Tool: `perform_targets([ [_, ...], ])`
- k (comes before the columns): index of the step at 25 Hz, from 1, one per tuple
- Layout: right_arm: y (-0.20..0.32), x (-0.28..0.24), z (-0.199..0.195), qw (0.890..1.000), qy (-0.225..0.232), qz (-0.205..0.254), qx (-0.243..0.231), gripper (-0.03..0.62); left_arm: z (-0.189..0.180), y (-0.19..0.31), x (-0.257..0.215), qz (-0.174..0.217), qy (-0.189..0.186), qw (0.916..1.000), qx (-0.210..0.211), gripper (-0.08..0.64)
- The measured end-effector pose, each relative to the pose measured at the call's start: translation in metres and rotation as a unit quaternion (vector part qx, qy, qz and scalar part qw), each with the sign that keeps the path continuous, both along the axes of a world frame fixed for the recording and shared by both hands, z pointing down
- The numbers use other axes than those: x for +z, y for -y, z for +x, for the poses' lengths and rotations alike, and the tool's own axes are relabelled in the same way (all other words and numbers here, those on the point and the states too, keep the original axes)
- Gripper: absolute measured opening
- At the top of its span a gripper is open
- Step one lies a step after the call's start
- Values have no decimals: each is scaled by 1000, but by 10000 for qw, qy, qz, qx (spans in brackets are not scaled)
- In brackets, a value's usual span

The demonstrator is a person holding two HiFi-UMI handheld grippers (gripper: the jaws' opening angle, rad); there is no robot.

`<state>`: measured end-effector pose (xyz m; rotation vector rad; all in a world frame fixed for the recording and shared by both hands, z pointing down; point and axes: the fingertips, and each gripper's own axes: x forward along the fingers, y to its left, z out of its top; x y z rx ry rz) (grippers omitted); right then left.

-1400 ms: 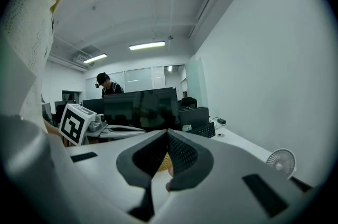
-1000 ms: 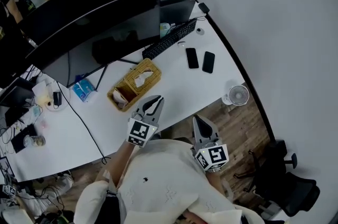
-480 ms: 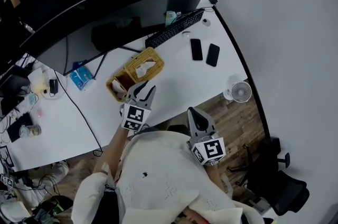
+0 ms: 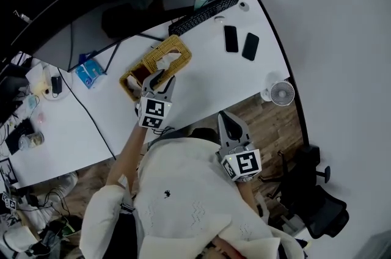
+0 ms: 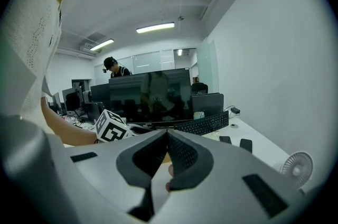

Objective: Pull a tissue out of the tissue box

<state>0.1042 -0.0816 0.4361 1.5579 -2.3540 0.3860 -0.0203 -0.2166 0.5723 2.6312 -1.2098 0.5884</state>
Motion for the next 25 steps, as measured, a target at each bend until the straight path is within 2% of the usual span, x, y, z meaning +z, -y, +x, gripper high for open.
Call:
perform_targets([
  [9,4,11,-3,9997,-126,-202,-32,2,-7,24,37,-308,372,9981,-372,149],
  [23,8,26,1,9988,-113,-473,48,2,5,44,68,-606,807,9934,-553,147],
  [25,8,27,1,9987,-130,-496,55,2,5,44,72,-652,821,9928,-586,130],
])
